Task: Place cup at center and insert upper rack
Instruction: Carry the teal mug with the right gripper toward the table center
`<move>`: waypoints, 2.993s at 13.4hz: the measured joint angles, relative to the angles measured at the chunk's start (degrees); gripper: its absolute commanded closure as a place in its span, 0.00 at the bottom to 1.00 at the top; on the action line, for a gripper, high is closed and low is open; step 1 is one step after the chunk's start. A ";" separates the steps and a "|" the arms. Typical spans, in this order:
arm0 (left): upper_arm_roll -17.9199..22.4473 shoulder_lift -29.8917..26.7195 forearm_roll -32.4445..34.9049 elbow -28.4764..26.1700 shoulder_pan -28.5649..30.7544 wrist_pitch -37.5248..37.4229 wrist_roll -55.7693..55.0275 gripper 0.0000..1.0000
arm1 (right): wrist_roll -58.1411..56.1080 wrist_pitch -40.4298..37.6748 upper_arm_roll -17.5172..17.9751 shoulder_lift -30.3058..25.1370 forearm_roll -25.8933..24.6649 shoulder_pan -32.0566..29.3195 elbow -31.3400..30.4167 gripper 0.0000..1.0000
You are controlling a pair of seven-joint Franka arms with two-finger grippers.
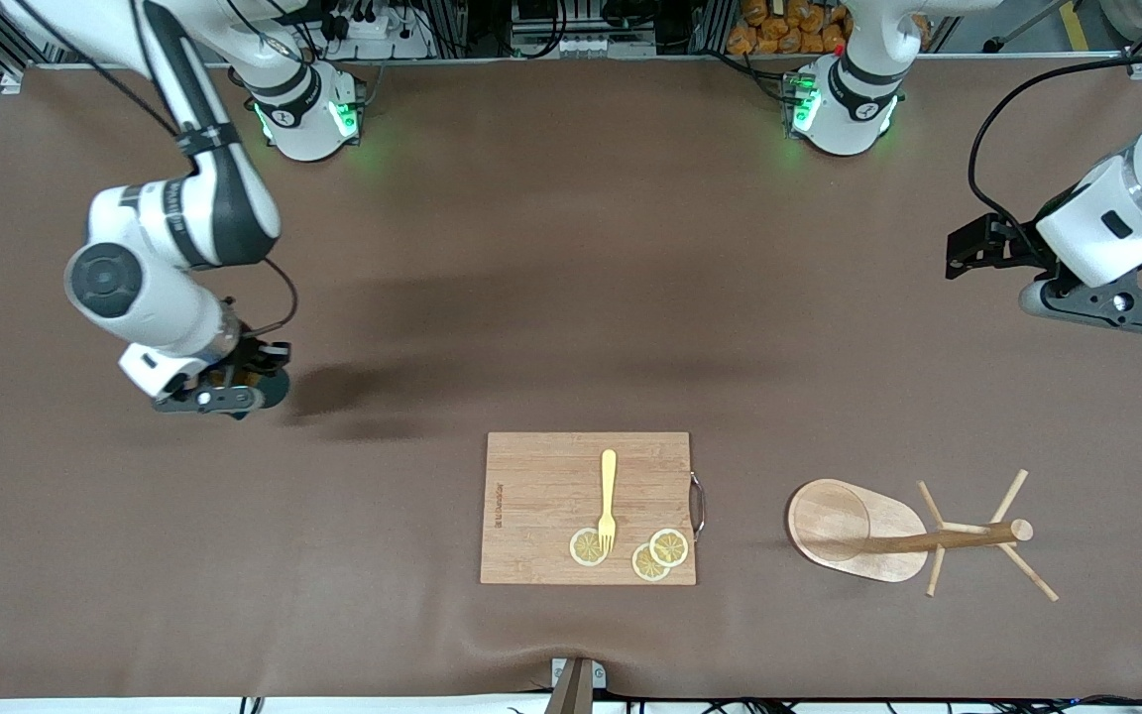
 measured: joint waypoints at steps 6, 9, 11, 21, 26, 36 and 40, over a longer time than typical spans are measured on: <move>-0.01 0.02 0.00 -0.01 -0.01 0.00 0.00 0.00 | 20.09 -2.54 0.18 -0.10 4.70 11.57 2.46 1.00; -0.03 0.02 0.00 -0.05 -0.02 0.00 0.00 0.00 | 31.88 -2.53 0.28 -0.10 6.06 17.50 2.76 1.00; -0.07 0.04 0.00 -0.08 -0.06 0.02 0.00 0.00 | 38.36 -2.02 0.36 -0.10 9.56 21.17 2.81 1.00; -0.11 0.85 0.00 -0.26 -0.76 0.40 0.00 0.00 | 77.10 3.22 0.45 11.50 11.97 34.96 15.71 1.00; -0.11 0.93 0.00 -0.27 -0.76 0.87 0.00 0.00 | 88.34 5.10 0.40 22.41 11.93 39.81 25.95 1.00; -1.66 0.92 0.00 -0.03 -0.79 3.36 -0.46 0.00 | 95.02 6.64 0.26 27.46 8.65 45.49 29.10 1.00; -2.28 0.80 0.00 -0.09 -0.68 3.88 -1.42 0.00 | 95.12 6.51 -0.14 27.68 8.61 45.45 29.54 0.00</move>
